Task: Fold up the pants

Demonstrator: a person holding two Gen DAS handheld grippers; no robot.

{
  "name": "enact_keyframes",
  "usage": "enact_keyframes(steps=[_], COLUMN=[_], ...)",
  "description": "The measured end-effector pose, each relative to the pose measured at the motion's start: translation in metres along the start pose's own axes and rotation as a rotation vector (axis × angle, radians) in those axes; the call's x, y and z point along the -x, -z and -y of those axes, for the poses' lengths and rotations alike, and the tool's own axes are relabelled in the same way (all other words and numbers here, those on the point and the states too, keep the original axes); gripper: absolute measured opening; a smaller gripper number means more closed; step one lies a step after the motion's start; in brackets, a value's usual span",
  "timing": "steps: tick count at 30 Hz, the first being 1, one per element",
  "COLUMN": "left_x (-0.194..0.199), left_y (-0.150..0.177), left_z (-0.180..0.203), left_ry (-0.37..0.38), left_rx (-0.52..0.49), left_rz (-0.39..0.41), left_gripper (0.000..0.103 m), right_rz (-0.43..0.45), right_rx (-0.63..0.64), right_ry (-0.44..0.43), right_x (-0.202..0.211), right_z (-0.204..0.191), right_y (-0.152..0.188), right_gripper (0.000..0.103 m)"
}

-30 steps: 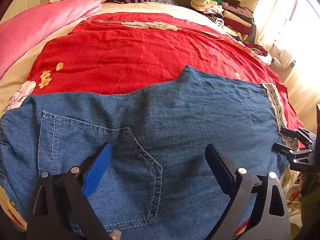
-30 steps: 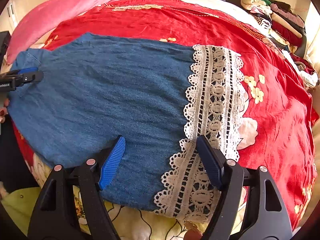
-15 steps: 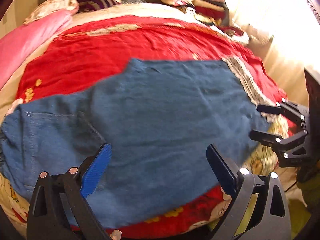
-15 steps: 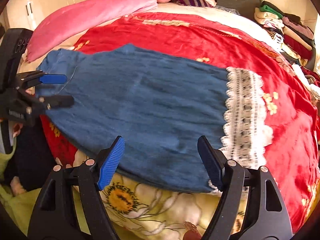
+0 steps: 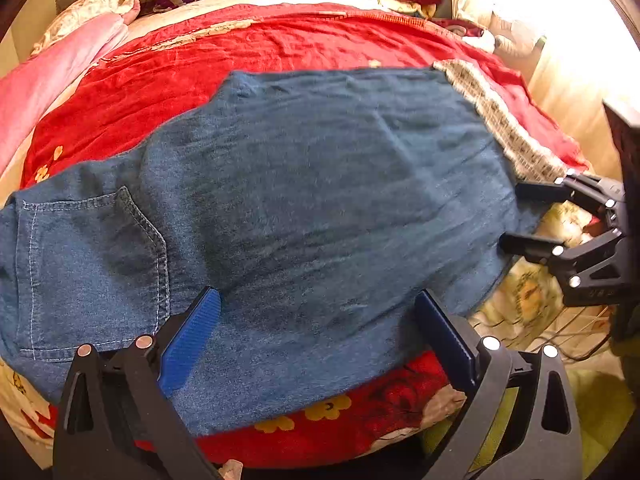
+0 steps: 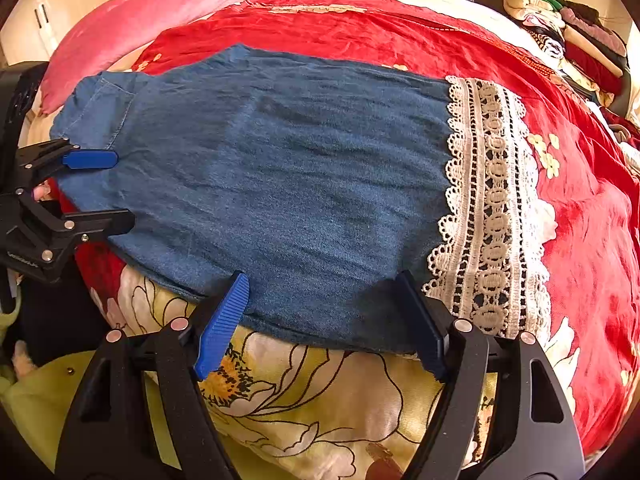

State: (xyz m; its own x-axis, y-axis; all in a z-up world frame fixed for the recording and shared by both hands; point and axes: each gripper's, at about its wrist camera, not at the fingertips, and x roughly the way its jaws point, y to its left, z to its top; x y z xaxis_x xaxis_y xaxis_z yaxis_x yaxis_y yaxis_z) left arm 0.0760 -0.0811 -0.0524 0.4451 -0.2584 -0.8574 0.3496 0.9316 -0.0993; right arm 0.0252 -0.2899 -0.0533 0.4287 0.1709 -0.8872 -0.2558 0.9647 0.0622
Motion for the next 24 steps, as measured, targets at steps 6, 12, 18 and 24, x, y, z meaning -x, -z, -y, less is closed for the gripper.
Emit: enact_keyframes(steps=[6,12,18,24], left_x=[0.026,0.038,0.045,0.050], left_y=[-0.012,-0.021,-0.032,-0.046], left_z=[0.008,0.014,0.013,0.017], left_ry=[0.046,0.045,0.034,0.027], left_rx=[-0.010,-0.024,-0.023,-0.039], left_rz=[0.082,0.114,0.137,0.157], left_gripper=[0.097,0.098,0.098,0.098], right_rz=[0.047,0.091,0.132,0.192], right_rx=[-0.037,-0.062,-0.110,-0.173], right_ry=[-0.010,0.018,0.046,0.088], right_x=[0.020,0.038,0.053,0.068], right_z=[0.012,0.022,0.038,0.058], right_y=[-0.006,-0.008,-0.011,-0.012], right_gripper=[0.068,0.070,0.074,0.077])
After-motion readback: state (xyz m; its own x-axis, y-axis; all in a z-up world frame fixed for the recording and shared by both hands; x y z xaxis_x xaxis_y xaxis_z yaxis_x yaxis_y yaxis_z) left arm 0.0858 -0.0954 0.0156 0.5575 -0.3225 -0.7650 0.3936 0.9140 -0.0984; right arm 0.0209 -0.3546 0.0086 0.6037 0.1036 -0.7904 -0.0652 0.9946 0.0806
